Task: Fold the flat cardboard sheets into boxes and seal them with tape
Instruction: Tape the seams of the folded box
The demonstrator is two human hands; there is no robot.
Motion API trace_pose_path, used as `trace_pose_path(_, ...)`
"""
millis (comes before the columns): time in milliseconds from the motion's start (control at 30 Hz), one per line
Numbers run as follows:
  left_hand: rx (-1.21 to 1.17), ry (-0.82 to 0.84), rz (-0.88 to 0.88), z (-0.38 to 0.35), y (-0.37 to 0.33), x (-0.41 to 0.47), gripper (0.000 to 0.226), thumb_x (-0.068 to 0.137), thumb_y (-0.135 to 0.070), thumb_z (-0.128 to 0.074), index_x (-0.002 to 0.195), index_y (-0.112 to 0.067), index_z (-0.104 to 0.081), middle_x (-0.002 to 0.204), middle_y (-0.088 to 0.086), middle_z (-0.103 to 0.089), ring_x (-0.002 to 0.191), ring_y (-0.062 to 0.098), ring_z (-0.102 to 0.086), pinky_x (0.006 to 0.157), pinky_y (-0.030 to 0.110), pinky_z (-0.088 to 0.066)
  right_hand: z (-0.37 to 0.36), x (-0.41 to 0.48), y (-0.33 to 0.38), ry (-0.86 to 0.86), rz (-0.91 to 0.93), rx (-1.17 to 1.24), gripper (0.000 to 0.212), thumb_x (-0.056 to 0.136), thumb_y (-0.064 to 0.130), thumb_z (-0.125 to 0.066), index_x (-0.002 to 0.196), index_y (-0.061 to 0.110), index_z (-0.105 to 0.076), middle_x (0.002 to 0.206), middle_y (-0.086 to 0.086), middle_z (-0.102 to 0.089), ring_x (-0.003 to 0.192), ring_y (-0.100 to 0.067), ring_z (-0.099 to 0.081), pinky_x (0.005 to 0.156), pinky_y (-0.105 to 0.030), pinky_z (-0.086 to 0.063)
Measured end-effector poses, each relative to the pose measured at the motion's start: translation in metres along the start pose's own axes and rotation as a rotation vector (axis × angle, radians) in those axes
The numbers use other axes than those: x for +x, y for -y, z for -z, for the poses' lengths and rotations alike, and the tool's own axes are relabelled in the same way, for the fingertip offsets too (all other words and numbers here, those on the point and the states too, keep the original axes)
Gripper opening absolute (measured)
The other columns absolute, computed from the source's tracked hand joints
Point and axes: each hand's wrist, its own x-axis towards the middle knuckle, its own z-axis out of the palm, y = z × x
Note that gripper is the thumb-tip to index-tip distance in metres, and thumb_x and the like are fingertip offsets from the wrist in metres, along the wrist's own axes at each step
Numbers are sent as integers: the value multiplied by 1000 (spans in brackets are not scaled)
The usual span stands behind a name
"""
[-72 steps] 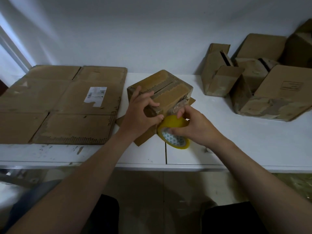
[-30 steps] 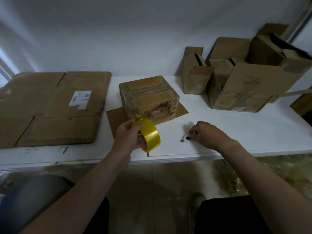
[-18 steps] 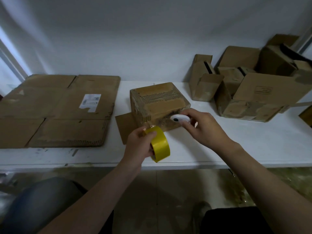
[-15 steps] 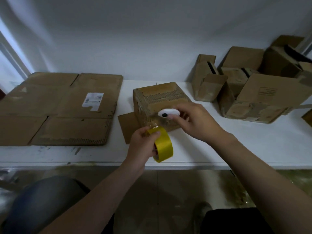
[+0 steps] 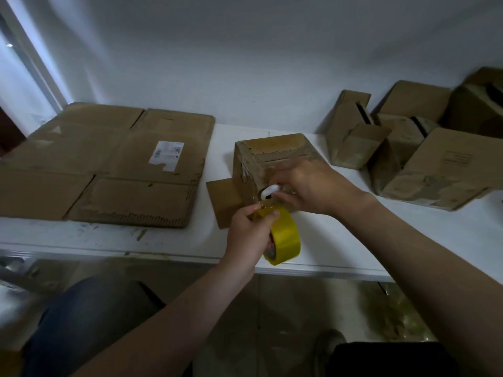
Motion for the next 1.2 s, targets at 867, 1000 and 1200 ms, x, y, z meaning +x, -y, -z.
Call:
trace_pose_path(867,3,67,-40,10,-5,0,43,90,-30,-75,129,-22,-61,90,6,-67,71,17,-63,63,27,-53,15,-16,-15,79,9,108,61,85,65,-49,87,9,-74,113,-9,-72,97,-28,-69,77,-42,-56)
trace_pose_path(1000,28,70,-55,9,-5,0,44,89,-32,-75,131,-23,-62,92,5,-69,74,18,-66,66,28,-56,15,-9,-3,64,-10,66,49,88,60,-43,100,22,-72,92,1,-71,82,-24,-67,68,-43,-54)
trace_pose_path(1200,33,64,-32,10,-8,-1,48,89,-33,-76,132,-23,-60,101,4,-69,81,20,-71,71,34,-59,10,6,22,76,-16,-195,24,96,44,-56,102,24,-68,106,-1,-69,95,-32,-66,70,-40,-53)
